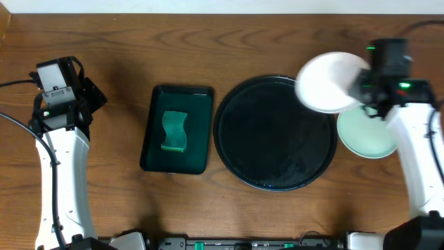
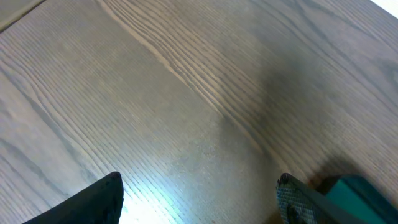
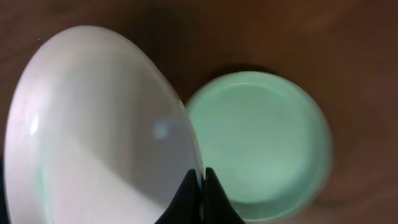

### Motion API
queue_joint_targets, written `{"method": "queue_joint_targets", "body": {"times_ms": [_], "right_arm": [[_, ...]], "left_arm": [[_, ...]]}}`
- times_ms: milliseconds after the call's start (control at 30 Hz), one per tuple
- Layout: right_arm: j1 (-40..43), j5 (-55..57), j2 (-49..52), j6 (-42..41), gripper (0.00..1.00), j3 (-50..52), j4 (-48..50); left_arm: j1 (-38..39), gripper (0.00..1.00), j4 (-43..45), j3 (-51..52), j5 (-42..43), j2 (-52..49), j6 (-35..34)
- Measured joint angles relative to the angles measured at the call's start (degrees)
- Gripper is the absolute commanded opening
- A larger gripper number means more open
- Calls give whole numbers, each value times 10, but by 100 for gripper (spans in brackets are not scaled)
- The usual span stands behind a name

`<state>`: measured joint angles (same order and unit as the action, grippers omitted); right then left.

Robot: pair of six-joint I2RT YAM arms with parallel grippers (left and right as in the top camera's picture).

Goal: Clean dirty plates on tray and stack at the side
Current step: 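Carry the white plate right and set it on the pale green plates, then release the plate and move the right gripper left over the black tray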

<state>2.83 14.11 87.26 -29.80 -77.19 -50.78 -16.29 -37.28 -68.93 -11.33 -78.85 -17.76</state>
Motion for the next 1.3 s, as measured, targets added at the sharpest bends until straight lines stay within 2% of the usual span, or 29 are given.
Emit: {"method": "queue_joint_targets", "body": {"times_ms": [233,367,700,733,767,900,967,1067,1200,1300], "right_arm": [[121,-7,1,-8,1,15,-36],[160,-6,1,-17,1,63,-11],[190,-6,4,-42,1,205,83],[190,-6,4,-43,5,210,87],[190,-6,4,-45,18,215,92],[191,-11,4,-51,57,220,97],[191,-18,4,-46,64,220,98],[191,-42,4,-24,63,220,98],[183,-92,4,28,52,219,96],[157,-148,4,84,49,209,82]], "left_arm": [[0,79,0,0,0,0,0],[0,79,0,0,0,0,0],[0,79,0,0,0,0,0],[0,79,0,0,0,0,0],[0,79,0,0,0,0,0],[0,79,0,0,0,0,0],[0,79,0,0,0,0,0],[0,79,0,0,0,0,0],[0,79,0,0,0,0,0],[0,79,0,0,0,0,0]]}}
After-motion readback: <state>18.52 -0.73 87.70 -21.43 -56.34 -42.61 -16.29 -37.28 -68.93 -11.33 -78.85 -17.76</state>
